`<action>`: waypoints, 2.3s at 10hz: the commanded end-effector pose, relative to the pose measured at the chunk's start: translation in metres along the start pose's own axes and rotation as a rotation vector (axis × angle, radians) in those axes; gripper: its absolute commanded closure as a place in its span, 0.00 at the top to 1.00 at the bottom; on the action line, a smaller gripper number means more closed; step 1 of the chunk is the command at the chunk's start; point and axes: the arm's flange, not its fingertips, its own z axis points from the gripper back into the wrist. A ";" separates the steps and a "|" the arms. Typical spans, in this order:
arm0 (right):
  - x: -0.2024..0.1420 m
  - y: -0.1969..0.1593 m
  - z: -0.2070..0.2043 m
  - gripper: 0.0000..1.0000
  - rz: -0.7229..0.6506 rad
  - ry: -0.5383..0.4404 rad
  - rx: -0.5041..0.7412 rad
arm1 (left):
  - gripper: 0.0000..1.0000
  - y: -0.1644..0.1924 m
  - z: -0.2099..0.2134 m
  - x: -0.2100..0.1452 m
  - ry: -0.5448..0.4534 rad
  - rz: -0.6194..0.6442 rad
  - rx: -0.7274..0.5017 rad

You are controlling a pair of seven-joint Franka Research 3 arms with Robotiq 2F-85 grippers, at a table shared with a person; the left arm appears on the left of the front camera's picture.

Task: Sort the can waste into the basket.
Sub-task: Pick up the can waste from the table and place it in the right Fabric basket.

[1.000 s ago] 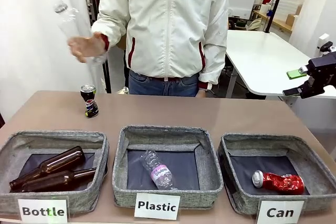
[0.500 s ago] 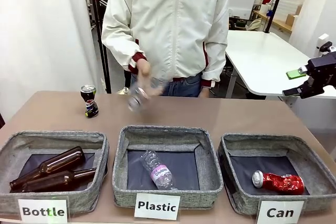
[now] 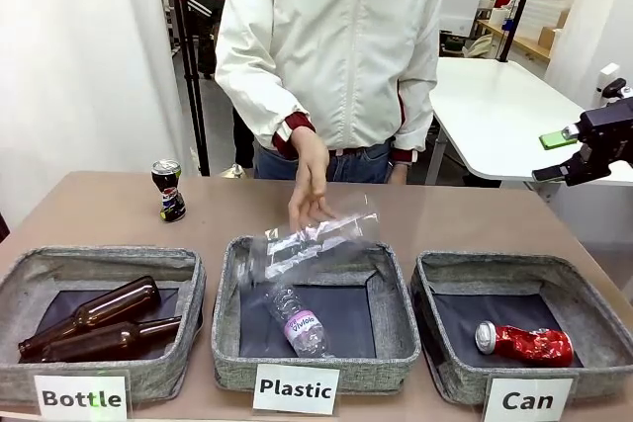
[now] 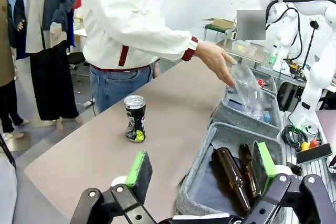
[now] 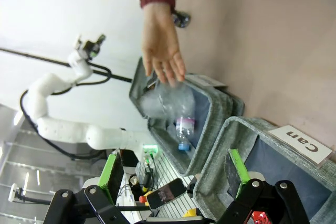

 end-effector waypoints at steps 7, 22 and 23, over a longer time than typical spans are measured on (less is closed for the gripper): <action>0.000 0.002 0.002 1.00 0.020 0.008 0.004 | 1.00 0.036 -0.158 -0.020 0.288 0.031 0.022; 0.000 0.002 0.002 1.00 0.020 0.008 0.004 | 1.00 0.067 -0.333 -0.096 0.399 -0.088 0.472; 0.000 0.002 0.002 1.00 0.020 0.008 0.004 | 1.00 0.072 -0.339 -0.098 0.394 -0.088 0.499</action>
